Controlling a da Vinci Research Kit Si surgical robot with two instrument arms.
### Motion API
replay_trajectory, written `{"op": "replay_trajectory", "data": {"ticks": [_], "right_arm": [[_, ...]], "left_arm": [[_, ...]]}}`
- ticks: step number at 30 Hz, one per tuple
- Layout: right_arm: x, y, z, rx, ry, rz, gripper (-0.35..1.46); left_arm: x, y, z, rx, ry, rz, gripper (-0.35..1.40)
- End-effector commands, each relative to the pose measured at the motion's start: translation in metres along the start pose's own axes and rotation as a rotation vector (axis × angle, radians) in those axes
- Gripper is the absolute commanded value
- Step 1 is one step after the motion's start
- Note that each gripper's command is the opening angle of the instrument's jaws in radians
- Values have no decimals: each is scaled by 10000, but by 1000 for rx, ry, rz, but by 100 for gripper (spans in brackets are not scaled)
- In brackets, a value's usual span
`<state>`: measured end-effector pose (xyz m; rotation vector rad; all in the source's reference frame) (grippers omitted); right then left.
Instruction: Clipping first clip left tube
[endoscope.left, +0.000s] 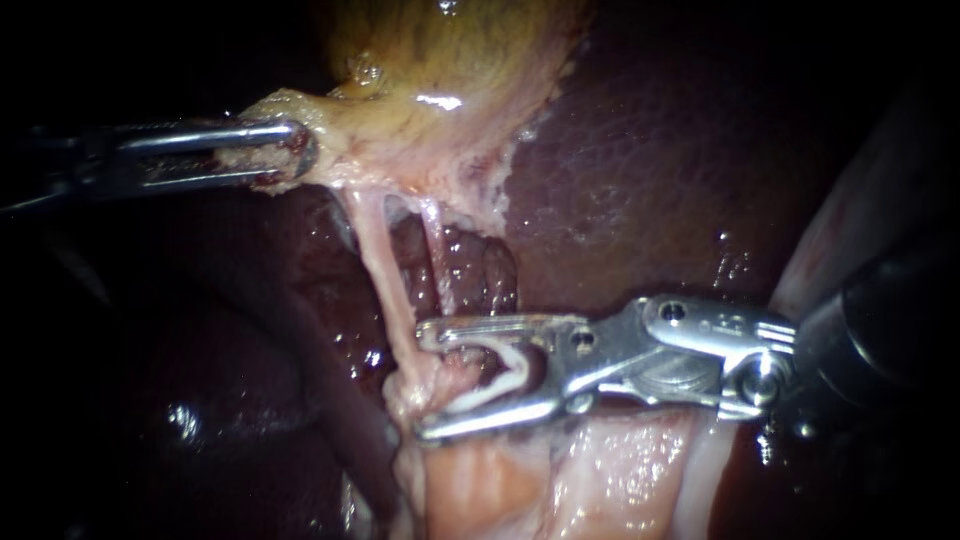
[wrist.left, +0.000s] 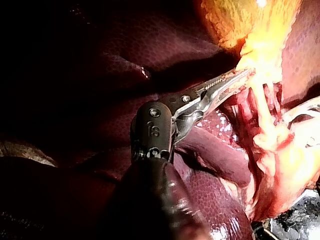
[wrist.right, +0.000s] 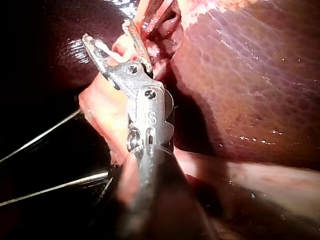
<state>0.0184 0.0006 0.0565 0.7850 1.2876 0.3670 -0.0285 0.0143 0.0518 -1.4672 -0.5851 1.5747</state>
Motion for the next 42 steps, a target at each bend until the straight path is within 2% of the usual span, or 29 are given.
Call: {"op": "replay_trajectory", "data": {"ticks": [1, 9, 17, 23, 31, 42], "right_arm": [[-1, 2, 1, -6, -10, -1, 49], [-9, 17, 4, -29, -16, 3, 49], [-16, 38, 8, -55, -17, 9, 49], [-24, 48, 16, -69, -38, 8, 49], [-36, 58, 30, -81, -57, 2, 50], [-33, 64, 42, -84, -56, 3, 50]], "left_arm": [[0, 0, 0, 1, 0, 0, -35], [0, 0, 0, 1, 0, 0, -35], [-1, 0, 1, 2, 1, 0, -35], [-1, 0, 1, 2, 1, 0, -35], [-2, 1, 3, 3, 1, 1, -35], [-2, 2, 3, 4, 1, 0, -35]]}}
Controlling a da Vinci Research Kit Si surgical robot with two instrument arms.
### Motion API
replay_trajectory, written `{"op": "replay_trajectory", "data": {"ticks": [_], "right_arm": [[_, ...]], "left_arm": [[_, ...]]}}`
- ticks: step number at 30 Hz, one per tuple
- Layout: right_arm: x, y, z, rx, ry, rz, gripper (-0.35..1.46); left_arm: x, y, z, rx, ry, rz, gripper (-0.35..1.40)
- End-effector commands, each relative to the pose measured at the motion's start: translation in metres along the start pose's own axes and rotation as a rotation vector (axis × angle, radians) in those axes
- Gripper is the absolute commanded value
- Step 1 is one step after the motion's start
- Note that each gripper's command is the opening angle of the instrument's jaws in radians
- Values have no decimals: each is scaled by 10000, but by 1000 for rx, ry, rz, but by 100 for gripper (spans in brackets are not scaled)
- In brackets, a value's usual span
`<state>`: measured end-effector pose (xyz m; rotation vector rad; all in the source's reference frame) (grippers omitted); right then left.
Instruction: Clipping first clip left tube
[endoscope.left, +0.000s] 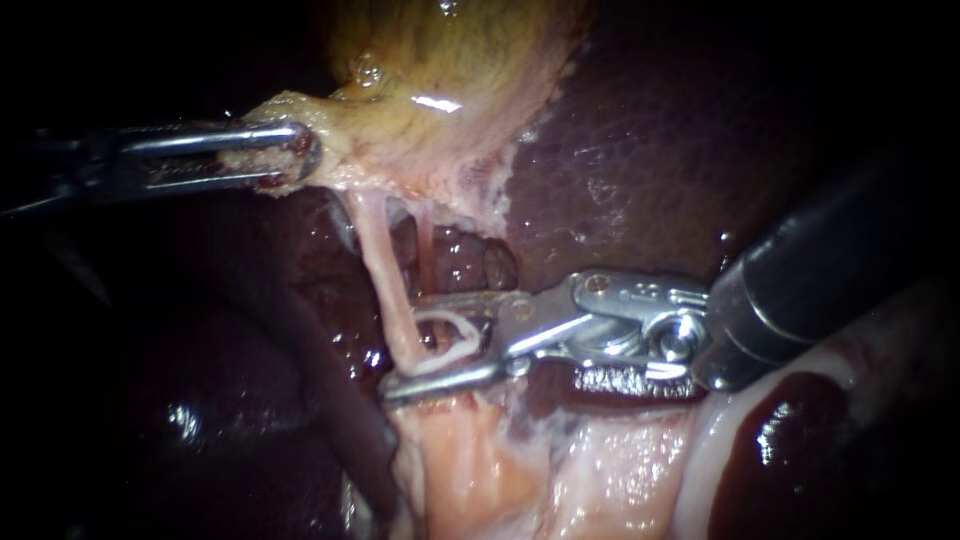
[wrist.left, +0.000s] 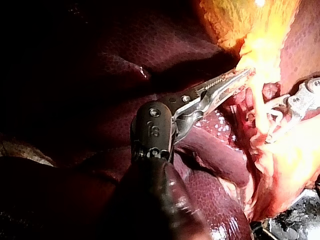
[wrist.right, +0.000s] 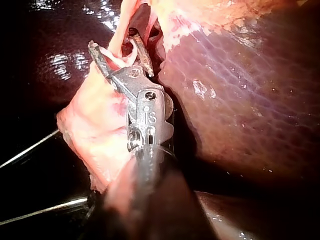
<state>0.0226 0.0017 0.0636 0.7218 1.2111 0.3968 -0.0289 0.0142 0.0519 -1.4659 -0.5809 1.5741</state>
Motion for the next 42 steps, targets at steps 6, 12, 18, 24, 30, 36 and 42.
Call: {"op": "replay_trajectory", "data": {"ticks": [6, 12, 18, 24, 30, 36, 42], "right_arm": [[1, -2, 13, 7, -2, -2, 50], [1, -3, 23, 13, -7, -4, 50], [4, -9, 27, 29, -7, -5, 50], [7, -25, 27, 68, 3, -13, 50], [14, -47, 29, 114, 12, -27, 50], [21, -65, 33, 141, 21, -17, 49], [26, -73, 30, 148, 24, -17, 49]], "left_arm": [[0, 0, 0, 1, 0, 0, -35], [0, 0, 2, 1, 0, 0, -35], [0, 0, 2, 1, 1, 0, -35], [0, 0, 1, 1, 0, 0, -35], [0, 0, 1, 1, 0, 0, -35], [1, 0, 1, 1, 0, 0, -35], [1, 0, 0, 0, 0, 0, -35]]}}
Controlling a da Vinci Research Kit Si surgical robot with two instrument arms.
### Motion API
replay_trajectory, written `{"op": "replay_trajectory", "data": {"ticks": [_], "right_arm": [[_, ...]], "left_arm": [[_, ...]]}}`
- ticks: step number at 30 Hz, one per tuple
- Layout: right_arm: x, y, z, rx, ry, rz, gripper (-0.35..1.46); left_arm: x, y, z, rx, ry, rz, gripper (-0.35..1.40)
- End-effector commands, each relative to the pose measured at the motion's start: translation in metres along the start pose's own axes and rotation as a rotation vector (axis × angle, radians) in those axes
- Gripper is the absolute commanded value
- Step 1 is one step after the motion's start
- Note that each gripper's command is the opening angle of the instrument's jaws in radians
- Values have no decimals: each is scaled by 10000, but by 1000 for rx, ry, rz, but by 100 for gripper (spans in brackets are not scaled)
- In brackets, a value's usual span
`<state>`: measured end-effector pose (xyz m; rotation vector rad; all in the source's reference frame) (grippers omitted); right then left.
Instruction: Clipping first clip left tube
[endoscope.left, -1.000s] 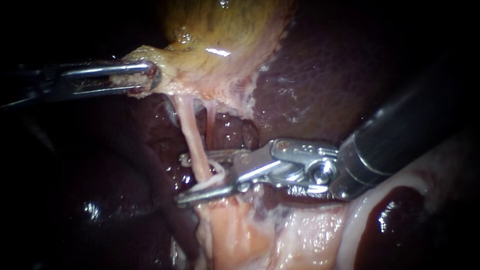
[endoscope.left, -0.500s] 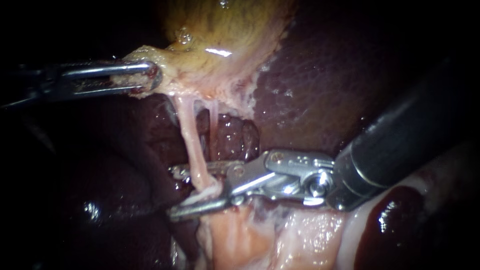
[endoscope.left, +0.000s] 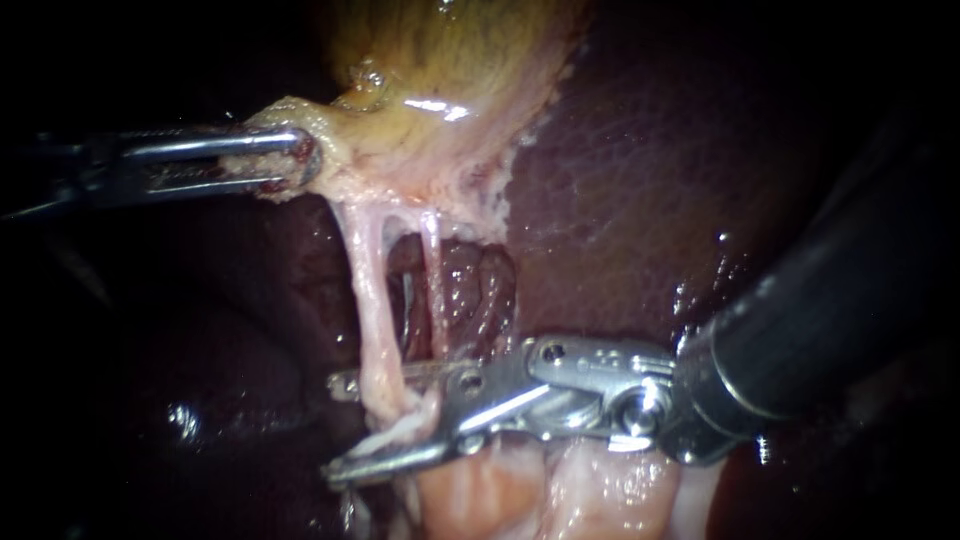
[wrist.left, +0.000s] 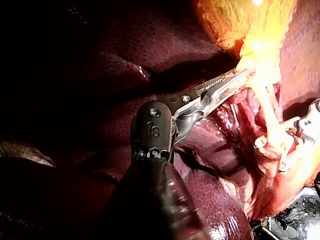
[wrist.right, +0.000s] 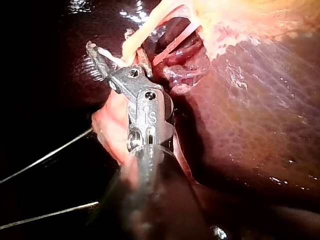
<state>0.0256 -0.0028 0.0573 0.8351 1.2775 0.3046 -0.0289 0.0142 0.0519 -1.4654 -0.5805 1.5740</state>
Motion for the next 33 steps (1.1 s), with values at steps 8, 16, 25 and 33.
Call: {"op": "replay_trajectory", "data": {"ticks": [8, 16, 25, 33], "right_arm": [[7, -10, 1, 14, 8, -2, 48], [17, -12, -1, 18, 10, 21, 45], [21, -11, -3, 12, 13, 35, 39], [23, -10, -12, 16, 14, 38, 2]], "left_arm": [[0, 0, 0, 0, 0, 0, -35], [0, 0, 0, 0, 0, 0, -35], [0, 0, 1, 0, 0, 0, -35], [0, 0, 1, 0, 0, 0, -35]]}}
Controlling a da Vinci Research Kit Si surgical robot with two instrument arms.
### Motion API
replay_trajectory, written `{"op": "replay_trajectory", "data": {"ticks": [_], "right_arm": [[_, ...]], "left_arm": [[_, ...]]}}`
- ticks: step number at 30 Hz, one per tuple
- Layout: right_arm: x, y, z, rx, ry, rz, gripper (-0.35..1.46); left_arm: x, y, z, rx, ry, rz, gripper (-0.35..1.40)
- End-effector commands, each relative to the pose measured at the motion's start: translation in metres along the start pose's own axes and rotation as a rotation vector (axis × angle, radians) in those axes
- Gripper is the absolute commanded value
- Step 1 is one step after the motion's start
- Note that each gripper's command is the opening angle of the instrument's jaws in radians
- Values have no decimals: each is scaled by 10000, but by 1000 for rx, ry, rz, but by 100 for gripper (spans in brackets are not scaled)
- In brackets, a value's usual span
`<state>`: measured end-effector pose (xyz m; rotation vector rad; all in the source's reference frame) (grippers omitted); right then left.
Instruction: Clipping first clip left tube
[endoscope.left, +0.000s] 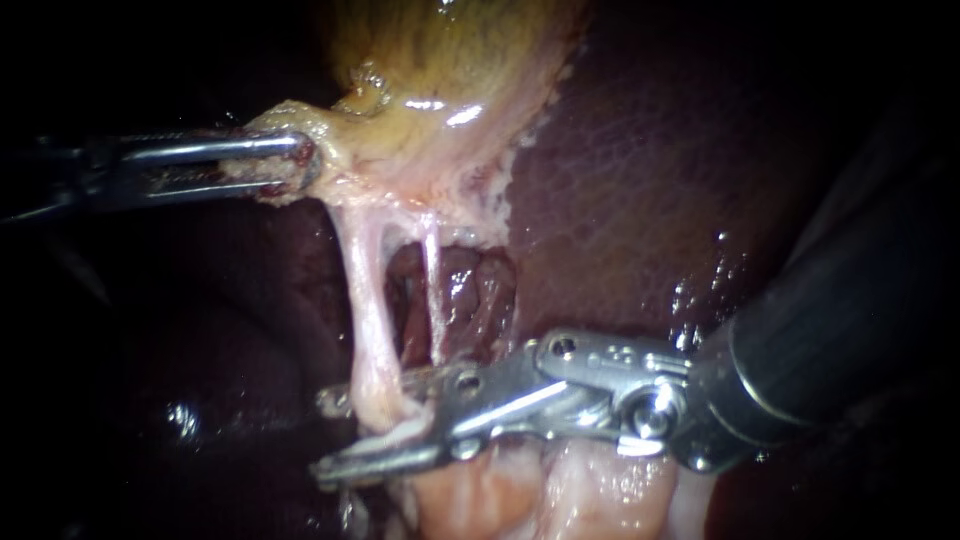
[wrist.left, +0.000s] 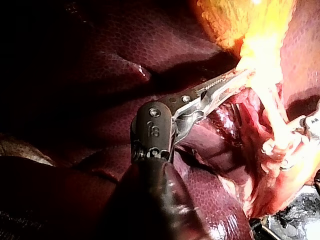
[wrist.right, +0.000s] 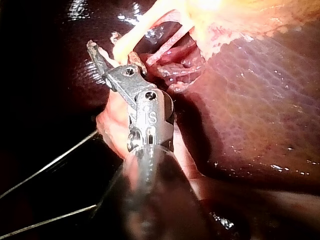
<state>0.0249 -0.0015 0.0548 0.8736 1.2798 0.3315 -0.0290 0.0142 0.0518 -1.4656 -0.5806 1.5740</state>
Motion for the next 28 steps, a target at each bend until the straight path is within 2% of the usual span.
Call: {"op": "replay_trajectory", "data": {"ticks": [1, 5, 8, 28], "right_arm": [[1, 0, -2, -3, 1, 0, -2], [3, 1, -6, -1, 2, 8, -27], [4, 2, -6, 0, 2, 8, -35], [3, 7, -11, 3, 2, 20, -35]], "left_arm": [[0, 0, 0, 0, 0, 0, -35], [0, 0, 0, 0, 0, 0, -35], [0, 0, 0, 0, 0, 0, -35], [0, 0, -1, 0, 0, 0, -35]]}}
